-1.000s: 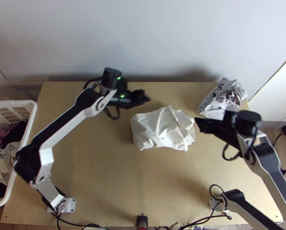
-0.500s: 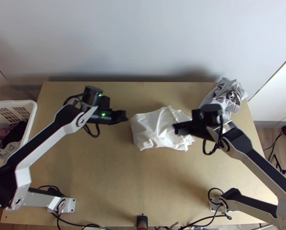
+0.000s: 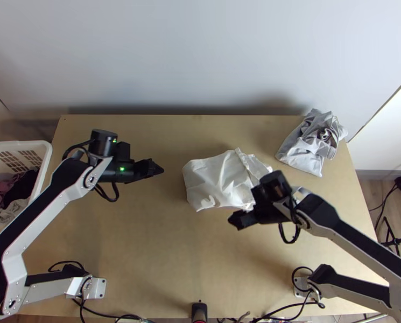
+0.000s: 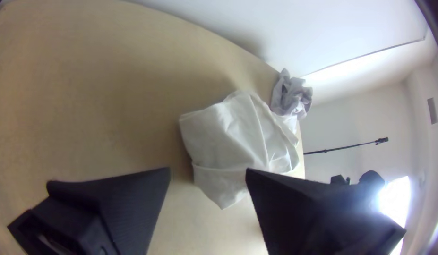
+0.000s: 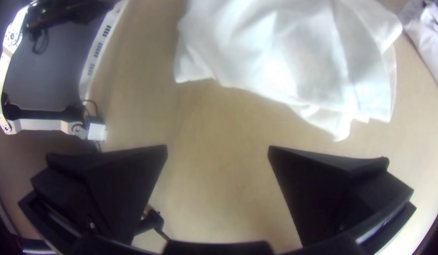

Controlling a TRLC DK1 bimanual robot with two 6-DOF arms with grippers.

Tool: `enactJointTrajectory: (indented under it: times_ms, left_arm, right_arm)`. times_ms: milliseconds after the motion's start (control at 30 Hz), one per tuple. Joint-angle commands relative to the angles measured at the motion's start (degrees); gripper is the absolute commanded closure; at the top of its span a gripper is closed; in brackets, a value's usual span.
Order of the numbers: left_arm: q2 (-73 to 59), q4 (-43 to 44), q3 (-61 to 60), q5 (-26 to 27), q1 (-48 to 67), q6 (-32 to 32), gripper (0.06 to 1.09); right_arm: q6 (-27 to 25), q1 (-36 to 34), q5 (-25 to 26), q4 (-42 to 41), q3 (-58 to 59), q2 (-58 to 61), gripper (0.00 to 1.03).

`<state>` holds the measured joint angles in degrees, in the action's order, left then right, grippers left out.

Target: Fold the t-shirt

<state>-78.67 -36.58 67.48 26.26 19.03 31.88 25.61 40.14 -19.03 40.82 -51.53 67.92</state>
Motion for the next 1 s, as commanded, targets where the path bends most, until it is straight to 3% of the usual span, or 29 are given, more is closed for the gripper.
enactJointTrajectory:
  times_ms: [0, 100, 200, 233, 333, 433, 600, 700, 733, 800, 833, 867, 900, 967]
  left_arm:
    - [3.26, 0.02, -1.3, -2.44, -1.18, 0.82, 0.16]
    - [3.97, -0.25, -1.74, -2.44, -1.18, 0.99, 0.15]
    - [4.58, -0.25, -1.92, -2.53, -1.36, 2.14, 0.15]
    - [4.76, -0.16, -1.83, -2.62, -1.36, 2.66, 0.15]
    - [5.55, -0.07, -1.92, -2.62, -1.54, 3.63, 0.14]
    - [6.69, -0.07, -1.92, -2.62, -1.54, 4.16, 0.15]
    - [9.59, 0.37, -0.86, -2.62, 0.22, 3.45, 0.15]
    - [9.94, 1.69, -0.16, -2.71, 4.97, 2.57, 0.16]
    - [9.33, 2.3, 0.37, -2.79, 6.29, 2.4, 0.18]
    - [6.6, 2.56, 2.39, -2.88, 7.87, 2.66, 0.37]
    - [4.85, 2.56, 3.62, -2.88, 8.4, 2.84, 0.61]
    - [3.26, 2.56, 4.94, -2.88, 8.66, 3.37, 0.88]
    - [1.42, 2.39, 6.43, -2.88, 8.66, 4.16, 1.06]
    - [-0.43, 0.45, 8.54, -2.18, 8.83, 4.07, 1.05]
  right_arm:
    - [2.26, 2.84, -0.84, -5.49, 6.35, -0.68, 0.04]
    - [7.27, 1.78, -1.54, -2.67, 3.36, 0.28, 0.04]
    - [19.57, -3.67, -13.14, -5.22, 5.82, 1.51, 0.04]
    - [22.47, -4.63, -14.81, -6.89, 6.7, 2.22, 0.04]
    - [27.22, -8.41, -14.9, -11.37, 7.41, 4.59, 0.04]
    - [27.66, -10.87, -14.9, -13.31, 7.67, 6.52, 0.04]
    - [29.59, -9.99, -14.72, -24.56, 7.49, 9.07, 0.04]
    - [29.77, -10.17, -14.72, -26.23, 1.34, 10.83, 0.24]
    - [29.77, -9.99, -14.72, -26.23, -0.59, 10.83, 0.39]
    - [28.71, -8.5, -13.49, -26.49, -4.02, 10.83, 0.84]
    - [26.6, -6.74, -12.44, -26.84, -5.25, 10.83, 0.93]
    - [25.37, -5.69, -12.26, -26.76, -6.22, 10.83, 0.93]
    - [25.11, -4.81, -12.26, -26.58, -6.83, 11.09, 0.94]
    - [23.09, -4.02, -12.26, -25.96, -7.27, 11.27, 0.96]
